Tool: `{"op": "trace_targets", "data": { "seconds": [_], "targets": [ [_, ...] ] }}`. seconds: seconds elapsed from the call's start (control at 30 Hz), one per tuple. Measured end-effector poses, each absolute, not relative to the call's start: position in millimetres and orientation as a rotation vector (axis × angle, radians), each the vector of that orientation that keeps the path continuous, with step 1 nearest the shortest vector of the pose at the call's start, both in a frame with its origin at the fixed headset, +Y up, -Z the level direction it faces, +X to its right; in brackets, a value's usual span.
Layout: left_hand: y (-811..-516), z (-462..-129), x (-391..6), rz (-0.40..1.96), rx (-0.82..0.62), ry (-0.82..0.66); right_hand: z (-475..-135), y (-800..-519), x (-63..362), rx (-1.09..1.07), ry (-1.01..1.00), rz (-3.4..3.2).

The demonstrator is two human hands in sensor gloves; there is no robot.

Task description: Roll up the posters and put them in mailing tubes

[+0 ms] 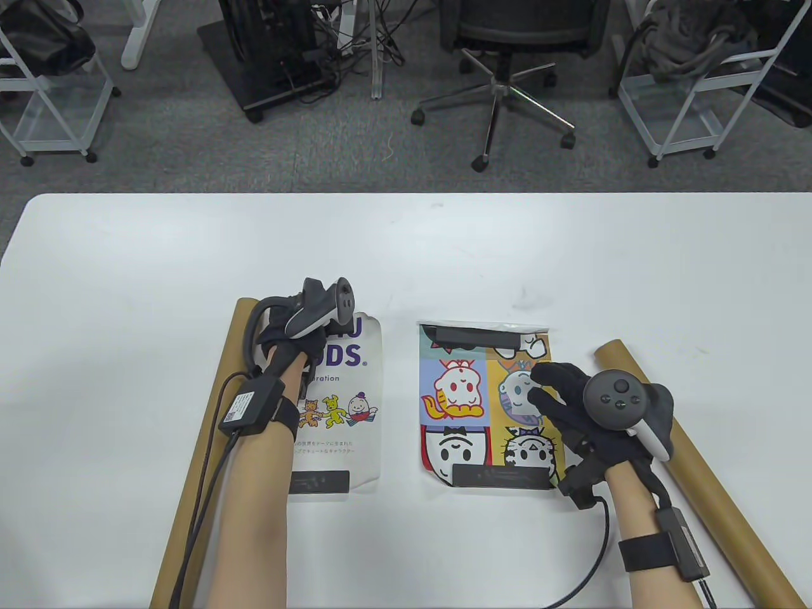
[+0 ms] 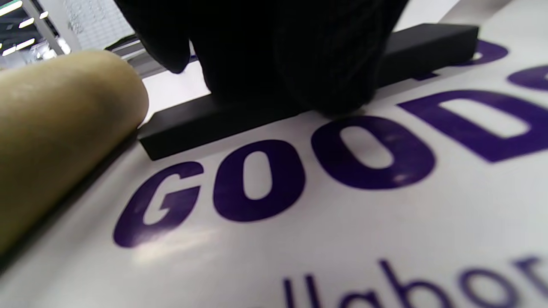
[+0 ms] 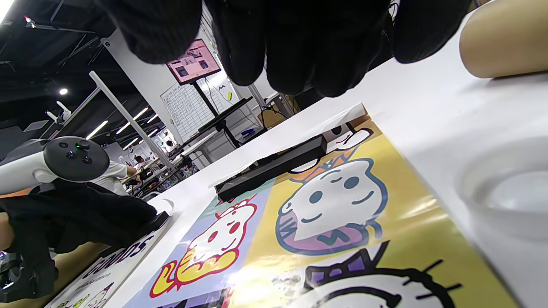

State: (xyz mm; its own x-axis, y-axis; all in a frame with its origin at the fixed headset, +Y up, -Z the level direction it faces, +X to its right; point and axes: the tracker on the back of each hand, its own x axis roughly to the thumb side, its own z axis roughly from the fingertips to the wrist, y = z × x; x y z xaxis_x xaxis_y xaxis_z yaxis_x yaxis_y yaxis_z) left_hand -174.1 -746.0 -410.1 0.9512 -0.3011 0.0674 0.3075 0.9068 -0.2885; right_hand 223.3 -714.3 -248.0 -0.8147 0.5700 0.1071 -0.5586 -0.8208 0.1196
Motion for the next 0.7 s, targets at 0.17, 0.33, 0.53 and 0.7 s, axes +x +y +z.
{"op": "trace_targets", "data": {
  "seconds": [0.17, 0.33, 0.53, 0.7],
  "targets": [
    [-746.9, -407.8, -174.8, -0.32, -0.277, -0.066, -247.4, -714.2, 223.1, 0.183, 0.116, 2.536],
    [-726.8, -414.7, -172.2, -0.289, -0.215, -0.043, -247.6, -715.1, 222.9, 0.18, 0.123, 2.535],
    [-714.0, -426.6, -168.1, -0.27, -0.174, -0.033, -247.6, -715.5, 223.0, 0.175, 0.131, 2.538],
    [-721.7, -433.8, -164.8, -0.269, -0.181, -0.041, -247.7, -715.9, 223.7, 0.165, 0.138, 2.537]
  ]
}}
